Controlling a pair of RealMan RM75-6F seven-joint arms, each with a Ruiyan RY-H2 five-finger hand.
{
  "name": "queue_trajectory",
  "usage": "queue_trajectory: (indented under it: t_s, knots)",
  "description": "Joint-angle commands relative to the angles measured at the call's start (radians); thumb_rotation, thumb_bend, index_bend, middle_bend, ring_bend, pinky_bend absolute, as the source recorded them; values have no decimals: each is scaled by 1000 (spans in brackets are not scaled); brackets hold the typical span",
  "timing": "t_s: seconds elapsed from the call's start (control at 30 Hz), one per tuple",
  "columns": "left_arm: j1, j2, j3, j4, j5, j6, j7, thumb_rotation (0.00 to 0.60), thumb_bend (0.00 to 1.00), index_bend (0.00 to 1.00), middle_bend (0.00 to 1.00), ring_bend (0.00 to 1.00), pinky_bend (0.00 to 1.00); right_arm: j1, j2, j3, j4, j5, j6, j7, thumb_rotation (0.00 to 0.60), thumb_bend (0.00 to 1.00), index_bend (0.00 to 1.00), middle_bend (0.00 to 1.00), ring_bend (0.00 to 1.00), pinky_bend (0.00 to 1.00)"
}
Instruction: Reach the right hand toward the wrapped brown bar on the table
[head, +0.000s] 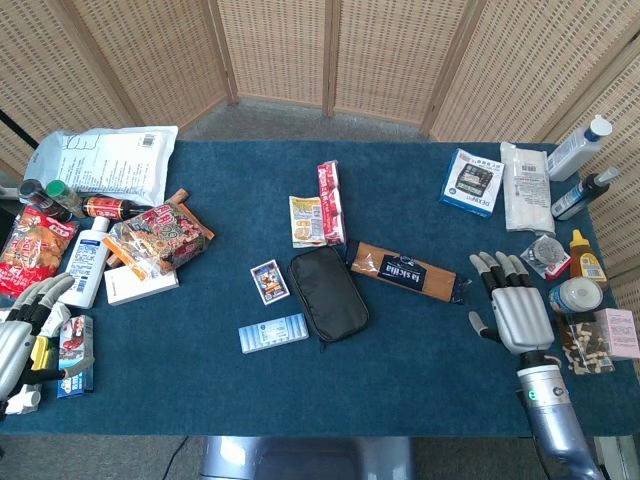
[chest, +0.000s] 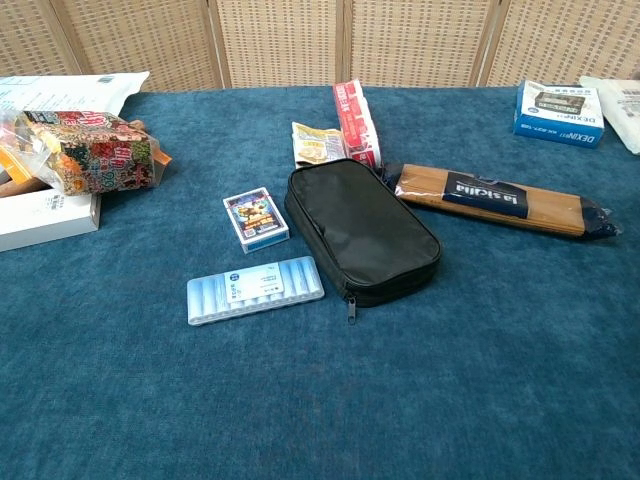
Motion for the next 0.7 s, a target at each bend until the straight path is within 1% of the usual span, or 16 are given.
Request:
queue_trajectory:
  t_s: [0.03, 0.2, 0.47, 0.7]
  knots:
    - [-6, 2, -1, 3, 2, -7, -2, 600, 43, 0, 0, 0, 0, 28, -43, 0, 17, 34, -56, -35, 599, 286, 0, 0, 0, 0]
    - [-10, 6, 1, 7, 5, -13, -1, 600, 44, 0, 0, 0, 0, 96, -116, 30, 76, 80, -148, -62, 599, 284, 0, 0, 0, 0]
    - [-1, 14, 4, 5, -1, -1, -3, 600, 43, 0, 0, 0, 0, 204, -238, 92, 239, 122, -254, -37, 599, 282, 0, 0, 0, 0]
    - [11, 19, 8, 3, -5, 10, 0, 600, 45, 0, 0, 0, 0, 272, -311, 115, 353, 153, -324, -24, 598, 284, 0, 0, 0, 0]
